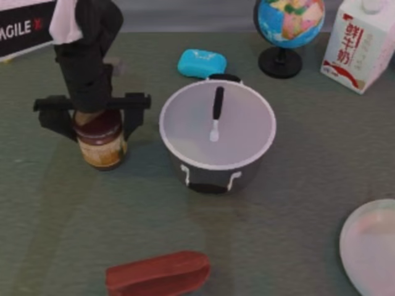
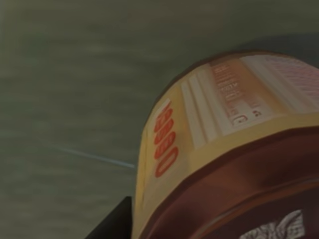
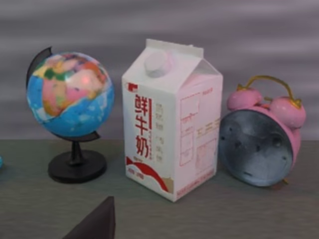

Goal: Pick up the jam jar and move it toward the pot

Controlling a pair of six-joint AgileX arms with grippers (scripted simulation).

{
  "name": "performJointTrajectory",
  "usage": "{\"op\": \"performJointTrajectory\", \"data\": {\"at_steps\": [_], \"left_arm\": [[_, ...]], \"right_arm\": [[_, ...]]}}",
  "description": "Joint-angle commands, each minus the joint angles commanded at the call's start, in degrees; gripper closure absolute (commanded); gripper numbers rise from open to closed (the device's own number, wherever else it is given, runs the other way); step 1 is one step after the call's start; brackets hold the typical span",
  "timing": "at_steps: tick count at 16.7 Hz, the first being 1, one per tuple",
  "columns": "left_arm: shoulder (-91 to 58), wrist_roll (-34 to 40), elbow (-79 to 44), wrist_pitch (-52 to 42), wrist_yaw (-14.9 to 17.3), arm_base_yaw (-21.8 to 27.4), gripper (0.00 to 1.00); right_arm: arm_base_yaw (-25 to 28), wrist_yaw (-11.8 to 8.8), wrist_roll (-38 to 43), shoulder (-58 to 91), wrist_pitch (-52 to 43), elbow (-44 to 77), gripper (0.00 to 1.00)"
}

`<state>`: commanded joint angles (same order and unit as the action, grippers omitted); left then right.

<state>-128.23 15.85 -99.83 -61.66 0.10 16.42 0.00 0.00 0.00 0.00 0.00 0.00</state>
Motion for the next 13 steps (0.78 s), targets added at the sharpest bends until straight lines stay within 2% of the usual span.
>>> {"op": "performJointTrajectory", "data": {"at_steps": [7, 13], "left_arm": [[0.0, 0.0, 0.0, 0.0, 0.0, 0.0, 0.02], [0.0, 0.0, 0.0, 0.0, 0.0, 0.0, 0.00]], "right_arm": [[0.0, 0.0, 0.0, 0.0, 0.0, 0.0, 0.00], [0.0, 0.0, 0.0, 0.0, 0.0, 0.0, 0.00]]}}
